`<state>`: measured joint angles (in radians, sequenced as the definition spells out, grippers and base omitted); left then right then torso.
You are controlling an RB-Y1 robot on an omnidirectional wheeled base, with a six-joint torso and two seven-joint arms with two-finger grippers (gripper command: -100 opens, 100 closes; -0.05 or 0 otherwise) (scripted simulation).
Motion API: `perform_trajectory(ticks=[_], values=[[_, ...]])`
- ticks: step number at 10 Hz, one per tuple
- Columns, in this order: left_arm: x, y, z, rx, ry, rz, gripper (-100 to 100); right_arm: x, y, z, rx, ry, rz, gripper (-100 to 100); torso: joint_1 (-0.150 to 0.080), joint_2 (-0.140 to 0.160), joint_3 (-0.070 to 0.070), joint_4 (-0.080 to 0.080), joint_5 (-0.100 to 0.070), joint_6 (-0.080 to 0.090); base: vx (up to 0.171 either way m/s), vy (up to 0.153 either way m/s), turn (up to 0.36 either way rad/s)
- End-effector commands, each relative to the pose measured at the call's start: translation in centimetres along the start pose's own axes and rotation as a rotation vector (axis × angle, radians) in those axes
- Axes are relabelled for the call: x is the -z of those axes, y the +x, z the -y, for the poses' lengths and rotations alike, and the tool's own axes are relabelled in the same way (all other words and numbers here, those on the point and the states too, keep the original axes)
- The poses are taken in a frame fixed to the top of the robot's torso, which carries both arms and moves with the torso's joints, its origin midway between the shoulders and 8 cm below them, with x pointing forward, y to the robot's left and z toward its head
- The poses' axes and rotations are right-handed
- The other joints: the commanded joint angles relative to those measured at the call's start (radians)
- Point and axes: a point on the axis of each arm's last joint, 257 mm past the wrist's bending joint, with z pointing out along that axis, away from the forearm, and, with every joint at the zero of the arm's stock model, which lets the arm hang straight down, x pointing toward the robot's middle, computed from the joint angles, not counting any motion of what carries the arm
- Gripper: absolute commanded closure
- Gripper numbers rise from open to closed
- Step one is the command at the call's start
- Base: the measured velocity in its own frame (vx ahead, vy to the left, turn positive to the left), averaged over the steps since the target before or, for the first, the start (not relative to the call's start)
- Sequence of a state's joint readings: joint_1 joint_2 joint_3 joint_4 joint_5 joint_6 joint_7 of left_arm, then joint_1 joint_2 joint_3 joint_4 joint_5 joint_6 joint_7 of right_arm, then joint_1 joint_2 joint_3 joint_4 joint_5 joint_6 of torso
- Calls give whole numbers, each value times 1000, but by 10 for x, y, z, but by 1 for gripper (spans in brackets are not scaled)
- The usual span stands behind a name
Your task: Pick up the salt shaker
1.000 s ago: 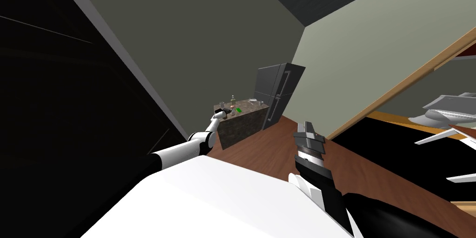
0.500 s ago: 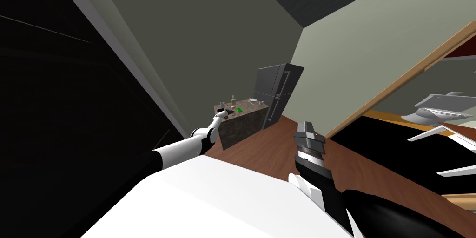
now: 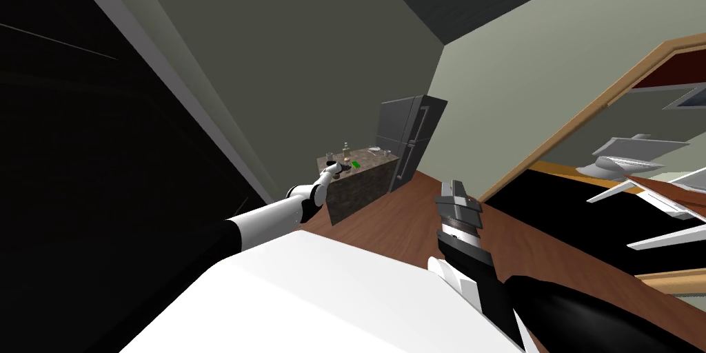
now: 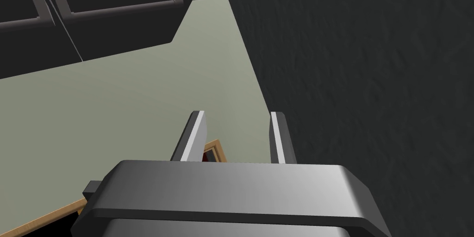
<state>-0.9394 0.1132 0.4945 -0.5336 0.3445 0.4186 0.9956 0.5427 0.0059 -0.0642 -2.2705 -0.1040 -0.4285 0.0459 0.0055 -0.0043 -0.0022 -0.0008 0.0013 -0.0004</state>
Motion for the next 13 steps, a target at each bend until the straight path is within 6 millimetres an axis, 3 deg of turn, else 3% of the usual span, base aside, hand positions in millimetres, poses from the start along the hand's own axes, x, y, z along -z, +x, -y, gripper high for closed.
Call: perform_trajectory(ticks=[1, 2, 3, 4, 5, 7, 8, 9, 10, 11, 12, 13], values=[[-2, -4, -12, 12, -21, 27, -100, 0, 0, 0, 0, 0, 0, 0, 0, 0, 0, 0, 0, 0, 83, 137, -88], [-1, -2, -7, 7, -13, 17, -100, 0, 0, 0, 0, 0, 0, 0, 2, -2, -1, 0, 0, 0, 39, 65, -24], [-1, -2, -8, 9, -15, 19, 0, 0, 0, 0, 0, 0, 0, 0, -2, 0, 0, 0, 0, 0, 6, 12, 4], [4, -17, 35, 48, 25, 30, -100, 0, 0, 0, 0, 0, 0, 0, -5, 2, 1, 0, -1, 0, -18, -24, -334], [6, -9, 42, 29, 40, 17, -100, 0, 0, 0, -1, 0, 0, 0, -8, 4, 2, 1, -1, 1, -27, -30, -235], [5, -16, 38, 47, 30, 29, -100, 0, 0, 0, 0, 0, 0, 0, -8, 5, 3, 1, -2, 0, -13, -14, 25], [12, -32, 77, 77, 67, 41, -100, 0, 0, 0, 0, 0, 0, 0, -8, 4, 2, 1, -2, 0, -24, -34, -370], [12, -42, 80, 88, 68, 61, -100, 0, 0, 0, -1, 0, 0, 0, -9, 5, 2, 1, -2, 1, -29, -33, -203], [14, -29, 84, 82, 75, 36, -100, 0, 0, 0, 0, 0, 0, 0, -9, 5, 3, 1, -2, 0, -13, -21, 35], [23, -45, 119, 107, 110, 49, -100, 0, 0, 0, 0, 0, 0, 0, -8, 5, 3, 1, -2, 0, -21, -38, -347], [26, -42, 128, 115, 120, 41, -100, 0, 0, 0, -1, 0, 0, 0, -9, 5, 3, 1, -2, 1, -23, -33, -215], [37, -57, 162, 144, 154, 48, -100, 0, 0, 0, 0, 0, 0, 0, -9, 5, 3, 1, -2, 0, -20, -49, -402]])
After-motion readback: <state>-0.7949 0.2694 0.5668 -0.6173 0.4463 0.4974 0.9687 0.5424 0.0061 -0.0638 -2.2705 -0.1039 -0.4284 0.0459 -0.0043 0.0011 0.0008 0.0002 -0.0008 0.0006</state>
